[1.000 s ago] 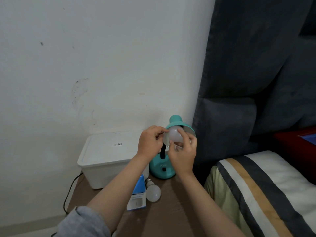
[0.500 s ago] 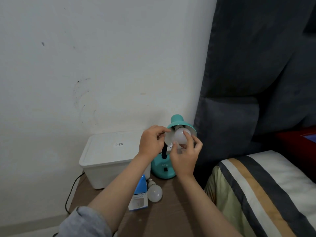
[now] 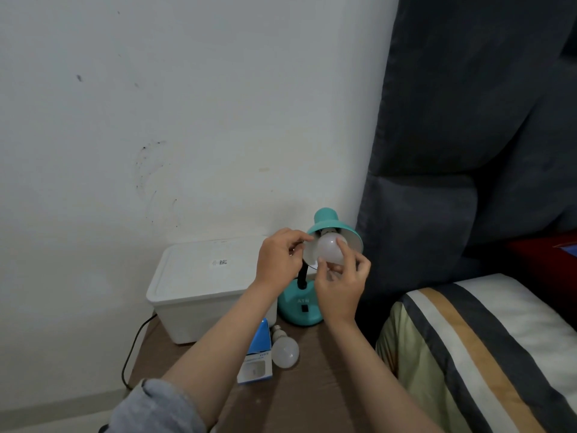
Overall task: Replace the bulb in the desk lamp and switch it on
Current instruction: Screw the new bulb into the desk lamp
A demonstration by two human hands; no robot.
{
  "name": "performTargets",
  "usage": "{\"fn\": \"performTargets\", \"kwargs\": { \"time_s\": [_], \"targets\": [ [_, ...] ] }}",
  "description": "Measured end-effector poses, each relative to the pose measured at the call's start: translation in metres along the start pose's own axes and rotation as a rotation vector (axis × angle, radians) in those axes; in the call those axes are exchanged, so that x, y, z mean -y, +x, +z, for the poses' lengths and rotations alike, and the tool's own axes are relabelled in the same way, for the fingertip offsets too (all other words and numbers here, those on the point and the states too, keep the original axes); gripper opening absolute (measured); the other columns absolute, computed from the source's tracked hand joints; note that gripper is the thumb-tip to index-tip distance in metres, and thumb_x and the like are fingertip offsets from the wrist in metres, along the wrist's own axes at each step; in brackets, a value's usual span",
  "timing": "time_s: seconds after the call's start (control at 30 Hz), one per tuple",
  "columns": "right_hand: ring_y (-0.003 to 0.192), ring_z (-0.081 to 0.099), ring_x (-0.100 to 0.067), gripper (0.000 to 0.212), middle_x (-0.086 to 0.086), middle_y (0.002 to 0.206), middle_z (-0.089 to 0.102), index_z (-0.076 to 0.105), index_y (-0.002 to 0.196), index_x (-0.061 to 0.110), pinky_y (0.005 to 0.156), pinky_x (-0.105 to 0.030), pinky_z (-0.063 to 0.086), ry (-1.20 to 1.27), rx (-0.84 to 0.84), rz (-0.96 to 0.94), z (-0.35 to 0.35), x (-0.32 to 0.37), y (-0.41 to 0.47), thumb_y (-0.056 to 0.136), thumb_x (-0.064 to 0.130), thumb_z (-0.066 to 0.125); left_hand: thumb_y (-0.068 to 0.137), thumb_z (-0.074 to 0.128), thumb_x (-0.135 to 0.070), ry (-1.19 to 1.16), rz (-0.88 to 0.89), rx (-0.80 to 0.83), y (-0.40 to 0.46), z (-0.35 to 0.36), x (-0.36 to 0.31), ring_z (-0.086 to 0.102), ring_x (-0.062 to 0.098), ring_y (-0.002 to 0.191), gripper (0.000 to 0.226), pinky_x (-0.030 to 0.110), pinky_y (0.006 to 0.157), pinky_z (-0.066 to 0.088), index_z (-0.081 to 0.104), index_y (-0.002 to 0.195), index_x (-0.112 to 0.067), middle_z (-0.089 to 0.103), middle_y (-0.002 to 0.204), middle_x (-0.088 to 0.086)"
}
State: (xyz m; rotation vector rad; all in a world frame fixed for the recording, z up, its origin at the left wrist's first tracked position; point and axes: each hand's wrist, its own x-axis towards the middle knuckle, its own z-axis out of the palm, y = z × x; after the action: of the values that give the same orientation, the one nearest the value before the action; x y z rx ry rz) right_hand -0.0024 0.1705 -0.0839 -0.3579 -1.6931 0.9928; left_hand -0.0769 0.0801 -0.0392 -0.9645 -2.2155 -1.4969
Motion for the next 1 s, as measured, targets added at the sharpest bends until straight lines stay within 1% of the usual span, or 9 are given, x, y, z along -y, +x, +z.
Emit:
{"fn": "performTargets", "kwargs": {
  "time_s": [0.1,0.23,0.37,0.5,0.57,0.67,0.83,0.93,1.0],
  "targets": [
    [0.085,0.057,0.009,0.049,-0.008,0.106,0.045,0.055,0.123,0.011,0.067,-0.002,0.046,0.039,-0.058,0.089,-0.002,0.009,0.005,0.079,0.016,0.075,0.08,0.059,0.004,0.001,0.008,0.003,0.0,0.001,0.0,0.066,0.02,0.074,0.031,0.042,0.072,0.057,0.073,0.092,-0.021,0.068,0.084,0.007],
    [0.097,0.056,-0.018,0.047,-0.01,0.116,0.04,0.054,0.122,0.012,0.078,-0.02,0.053,0.023,-0.075,0.039,0.003,0.011,0.009,0.08,0.019,0.074,0.079,0.059,0.004,0.001,0.004,0.0,-0.001,0.001,0.001,0.066,0.02,0.073,0.031,0.042,0.071,0.057,0.073,0.092,-0.02,0.068,0.084,0.006],
    [0.099,0.051,-0.015,0.045,-0.017,0.119,0.041,0.058,0.119,0.012,0.08,-0.003,0.044,-0.01,-0.058,-0.011,0.005,0.01,0.008,0.078,0.01,0.074,0.08,0.059,0.004,0.003,0.006,0.001,0.0,0.0,-0.001,0.066,0.019,0.074,0.03,0.041,0.072,0.057,0.073,0.092,-0.019,0.069,0.084,0.006],
    [0.087,0.055,-0.009,0.05,-0.007,0.113,0.042,0.054,0.12,0.01,0.071,-0.005,0.048,0.022,-0.034,0.028,0.002,0.008,0.007,0.075,0.007,0.075,0.08,0.059,0.004,-0.003,-0.003,0.005,0.0,0.0,0.0,0.066,0.019,0.073,0.031,0.042,0.072,0.057,0.073,0.091,-0.021,0.069,0.084,0.006],
    [0.084,0.056,-0.008,0.049,-0.004,0.111,0.043,0.051,0.114,0.011,0.068,-0.012,0.053,0.038,-0.042,0.1,0.001,0.01,0.01,0.074,0.018,0.078,0.08,0.059,0.004,0.0,-0.001,0.001,0.0,0.001,0.0,0.066,0.019,0.073,0.031,0.042,0.071,0.057,0.073,0.091,-0.021,0.069,0.084,0.006],
    [0.083,0.057,-0.02,0.052,-0.007,0.109,0.043,0.046,0.105,0.011,0.067,-0.032,0.057,-0.003,-0.045,0.133,0.002,0.009,0.012,0.072,0.031,0.08,0.079,0.057,0.006,0.011,-0.003,0.006,-0.001,0.001,0.0,0.066,0.02,0.072,0.032,0.041,0.07,0.057,0.073,0.091,-0.02,0.069,0.083,0.007],
    [0.089,0.051,-0.015,0.045,-0.011,0.112,0.041,0.058,0.118,0.014,0.072,-0.016,0.047,-0.107,-0.014,-0.027,0.003,0.005,0.008,0.077,0.018,0.075,0.079,0.058,0.005,0.007,-0.012,0.009,0.001,0.0,-0.002,0.066,0.019,0.072,0.032,0.04,0.071,0.057,0.073,0.091,-0.02,0.068,0.083,0.006],
    [0.087,0.052,-0.013,0.049,-0.008,0.111,0.041,0.058,0.118,0.014,0.072,-0.008,0.046,-0.06,-0.003,-0.011,0.002,0.002,0.006,0.073,0.01,0.076,0.08,0.059,0.003,0.01,-0.018,0.016,0.001,0.0,0.001,0.065,0.019,0.071,0.031,0.041,0.071,0.056,0.073,0.091,-0.022,0.068,0.083,0.006],
    [0.085,0.052,-0.012,0.049,-0.006,0.109,0.044,0.056,0.116,0.012,0.071,-0.004,0.044,-0.037,-0.015,0.046,0.0,0.002,0.006,0.072,0.014,0.078,0.079,0.059,0.003,0.01,-0.016,0.016,0.002,0.0,0.003,0.065,0.02,0.071,0.033,0.043,0.071,0.056,0.072,0.09,-0.025,0.068,0.082,0.006]
  ]
}}
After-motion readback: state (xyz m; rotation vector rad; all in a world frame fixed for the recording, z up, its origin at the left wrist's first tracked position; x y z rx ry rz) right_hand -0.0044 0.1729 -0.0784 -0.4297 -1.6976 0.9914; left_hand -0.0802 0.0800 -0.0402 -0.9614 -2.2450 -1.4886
